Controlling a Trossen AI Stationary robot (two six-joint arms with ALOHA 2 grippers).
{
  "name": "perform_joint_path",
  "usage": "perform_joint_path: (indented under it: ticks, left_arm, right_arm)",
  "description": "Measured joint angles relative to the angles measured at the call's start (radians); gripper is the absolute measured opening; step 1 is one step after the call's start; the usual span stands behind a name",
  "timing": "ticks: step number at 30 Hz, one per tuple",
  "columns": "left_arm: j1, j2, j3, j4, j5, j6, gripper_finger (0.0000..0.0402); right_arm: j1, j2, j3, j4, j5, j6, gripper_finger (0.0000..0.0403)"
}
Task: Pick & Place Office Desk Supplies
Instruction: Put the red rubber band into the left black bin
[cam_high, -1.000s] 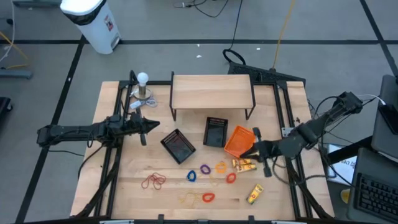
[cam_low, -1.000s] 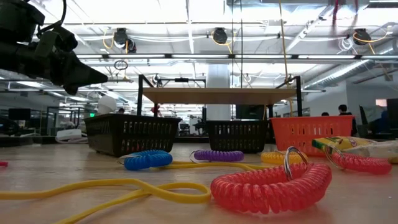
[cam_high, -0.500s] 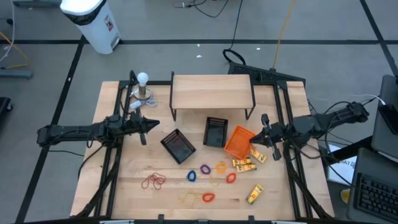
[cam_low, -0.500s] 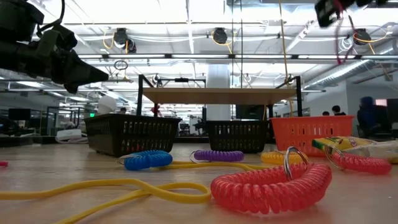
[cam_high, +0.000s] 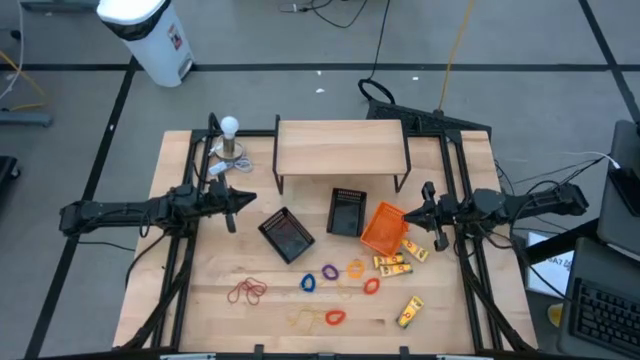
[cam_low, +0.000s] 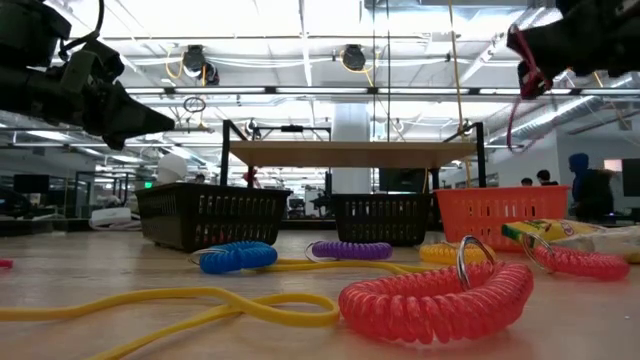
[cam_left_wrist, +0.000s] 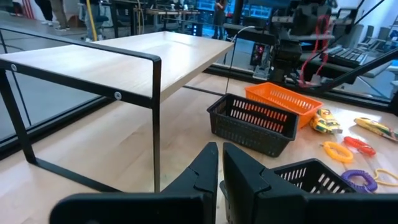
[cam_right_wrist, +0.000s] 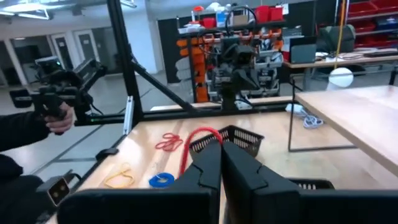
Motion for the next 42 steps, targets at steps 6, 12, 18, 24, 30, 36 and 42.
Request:
perform_joint_path:
  ticks: [6, 12, 18, 24, 30, 36, 42]
  left_arm:
    - [0.000, 0.000, 0.000, 0.000, 0.000, 0.002, 0.0024]
    - [0.000, 0.000, 0.000, 0.001, 0.000, 0.005, 0.0024]
    - [0.000, 0.000, 0.000, 0.002, 0.000, 0.004, 0.0024]
    - [0.000, 0.000, 0.000, 0.003, 0.000, 0.004, 0.0024]
    - [0.000, 0.000, 0.000, 0.003, 0.000, 0.003, 0.0024]
    - [0.000, 0.000, 0.000, 0.002, 0.000, 0.003, 0.0024]
    - [0.000, 0.000, 0.000, 0.002, 0.000, 0.003, 0.0024]
  right_arm:
    - [-0.018, -0.049, -0.054, 0.020, 0.000, 0.001, 0.0000]
    - [-0.037, -0.060, -0.101, 0.025, 0.000, 0.038, 0.0000]
    - [-0.052, -0.060, -0.147, 0.118, 0.000, 0.075, 0.0000]
    - [-0.070, -0.041, -0.149, 0.137, 0.006, 0.129, 0.0000]
    - [-0.090, 0.055, -0.092, 0.127, 0.005, 0.144, 0.0000]
    - [-0.103, 0.228, 0.055, 0.112, 0.004, 0.104, 0.0000]
    - [-0.120, 0.446, 0.214, 0.099, 0.007, 0.077, 0.0000]
